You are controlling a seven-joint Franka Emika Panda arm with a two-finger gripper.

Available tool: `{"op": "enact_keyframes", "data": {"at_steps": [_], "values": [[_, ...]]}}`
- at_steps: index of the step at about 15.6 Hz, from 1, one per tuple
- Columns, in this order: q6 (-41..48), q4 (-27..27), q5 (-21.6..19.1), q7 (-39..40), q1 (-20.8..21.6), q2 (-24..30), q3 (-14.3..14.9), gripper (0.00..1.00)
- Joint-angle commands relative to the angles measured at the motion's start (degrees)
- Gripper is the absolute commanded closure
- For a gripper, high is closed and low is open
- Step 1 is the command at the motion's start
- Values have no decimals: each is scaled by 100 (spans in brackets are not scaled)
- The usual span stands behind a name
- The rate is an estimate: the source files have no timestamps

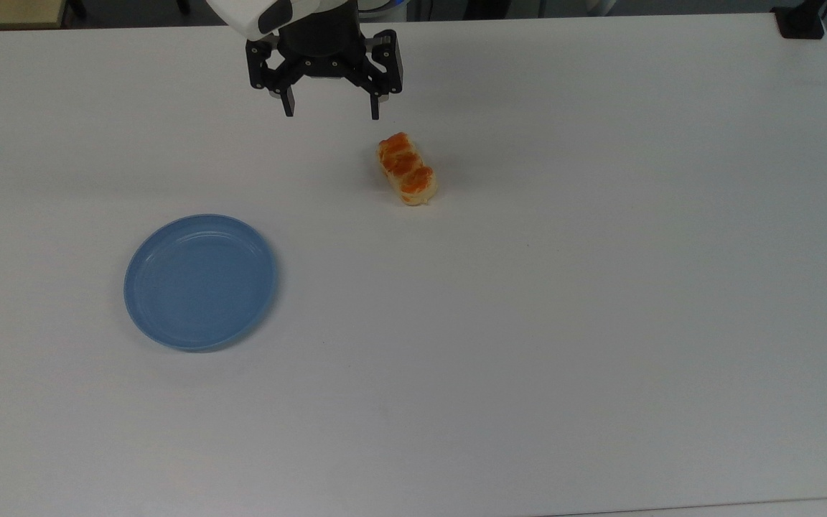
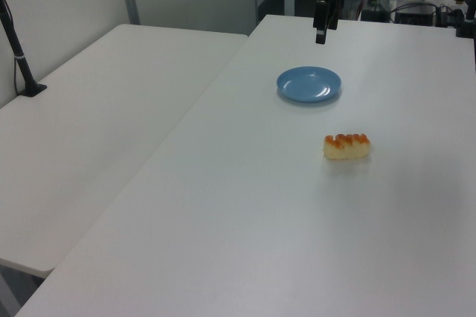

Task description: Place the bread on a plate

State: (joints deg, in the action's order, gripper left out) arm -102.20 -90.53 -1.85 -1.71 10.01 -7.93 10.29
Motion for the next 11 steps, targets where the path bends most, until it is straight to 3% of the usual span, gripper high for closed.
{"op": "enact_keyframes", "data": {"at_steps": [1,11], "values": [[209,27,-16,-110,19,11,-18,0],[218,-96,-17,-22,28,28,-18,0]]}}
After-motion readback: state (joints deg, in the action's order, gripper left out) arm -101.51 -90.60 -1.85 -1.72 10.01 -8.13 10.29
